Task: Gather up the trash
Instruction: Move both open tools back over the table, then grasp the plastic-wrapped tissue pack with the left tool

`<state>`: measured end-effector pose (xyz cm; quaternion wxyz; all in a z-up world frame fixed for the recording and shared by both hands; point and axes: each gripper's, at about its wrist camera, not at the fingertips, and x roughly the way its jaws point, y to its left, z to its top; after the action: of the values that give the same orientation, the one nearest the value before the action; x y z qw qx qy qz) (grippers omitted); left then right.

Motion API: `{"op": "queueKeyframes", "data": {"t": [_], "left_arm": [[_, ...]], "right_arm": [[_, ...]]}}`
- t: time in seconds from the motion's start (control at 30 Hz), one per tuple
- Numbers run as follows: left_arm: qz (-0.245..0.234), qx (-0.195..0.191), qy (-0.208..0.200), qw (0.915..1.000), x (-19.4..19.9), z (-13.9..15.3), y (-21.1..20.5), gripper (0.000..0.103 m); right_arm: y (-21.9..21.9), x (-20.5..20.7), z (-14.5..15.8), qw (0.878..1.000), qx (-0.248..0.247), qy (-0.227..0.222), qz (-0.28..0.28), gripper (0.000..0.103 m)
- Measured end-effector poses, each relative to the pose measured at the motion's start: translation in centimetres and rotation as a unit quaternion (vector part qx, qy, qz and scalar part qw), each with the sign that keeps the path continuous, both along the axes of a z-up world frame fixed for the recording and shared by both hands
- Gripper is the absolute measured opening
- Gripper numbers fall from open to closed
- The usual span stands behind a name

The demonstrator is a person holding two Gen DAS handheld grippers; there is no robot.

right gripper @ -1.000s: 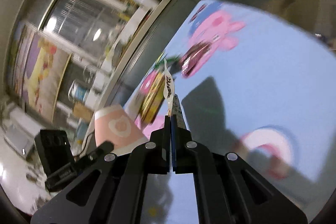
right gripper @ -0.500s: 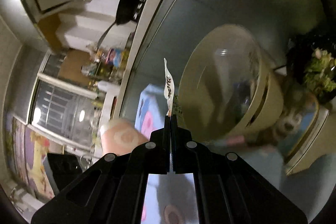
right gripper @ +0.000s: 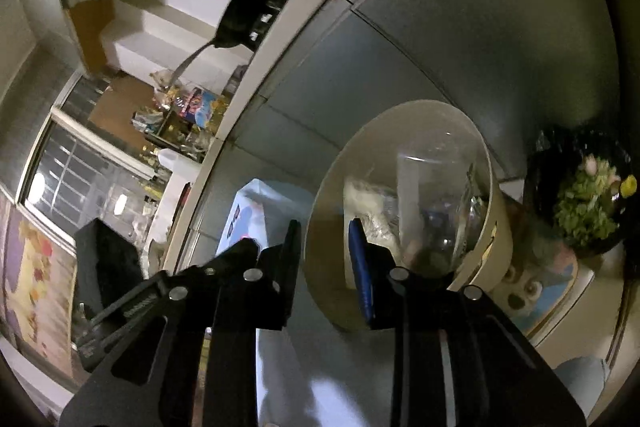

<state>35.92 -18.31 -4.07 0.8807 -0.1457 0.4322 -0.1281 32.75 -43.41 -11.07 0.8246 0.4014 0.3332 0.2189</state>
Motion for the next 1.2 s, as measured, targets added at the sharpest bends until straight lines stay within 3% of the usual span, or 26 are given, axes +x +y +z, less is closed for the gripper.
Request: {"op": "queueKeyframes", "data": {"t": [0.23, 0.4, 0.57, 0.67, 0.83, 0.93, 1.1, 1.2], "left_arm": [[0.011, 0.052, -0.091, 0.9944, -8.8, 3.7, 3.0, 0.055], [0.041, 0.074, -0.131, 0.9878, -15.0, 5.2, 6.3, 0.057], [0.109, 0.098, -0.156, 0.9767, -21.6, 6.2, 12.0, 0.065], [0.175, 0.111, -0.157, 0.9657, -24.8, 6.1, 16.6, 0.067], [0.263, 0.054, -0.111, 0.9570, -27.9, 4.2, 24.7, 0.067], [0.298, -0.018, -0.078, 0.9514, -29.1, 2.4, 29.0, 0.067], [0.317, -0.043, -0.049, 0.9463, -29.3, 0.8, 31.4, 0.067], [0.323, -0.048, -0.040, 0.9445, -29.0, 0.5, 32.1, 0.069]], "right_arm": [[3.2, -1.5, 1.3, 0.999, 0.002, -0.005, 0.042, 0.025], [8.4, -2.3, 2.2, 0.993, -0.001, -0.005, 0.114, 0.025], [15.1, -3.7, 3.3, 0.981, -0.033, -0.014, 0.189, 0.025], [19.0, -4.6, 3.6, 0.972, -0.049, -0.014, 0.229, 0.025], [25.5, -5.4, 4.0, 0.954, -0.043, -0.002, 0.296, 0.022], [29.8, -5.8, 4.6, 0.945, -0.067, -0.013, 0.321, 0.018], [35.7, -6.3, 4.6, 0.933, -0.097, -0.016, 0.346, 0.018], [39.2, -8.9, 4.3, 0.914, -0.106, -0.024, 0.391, 0.018]]}}
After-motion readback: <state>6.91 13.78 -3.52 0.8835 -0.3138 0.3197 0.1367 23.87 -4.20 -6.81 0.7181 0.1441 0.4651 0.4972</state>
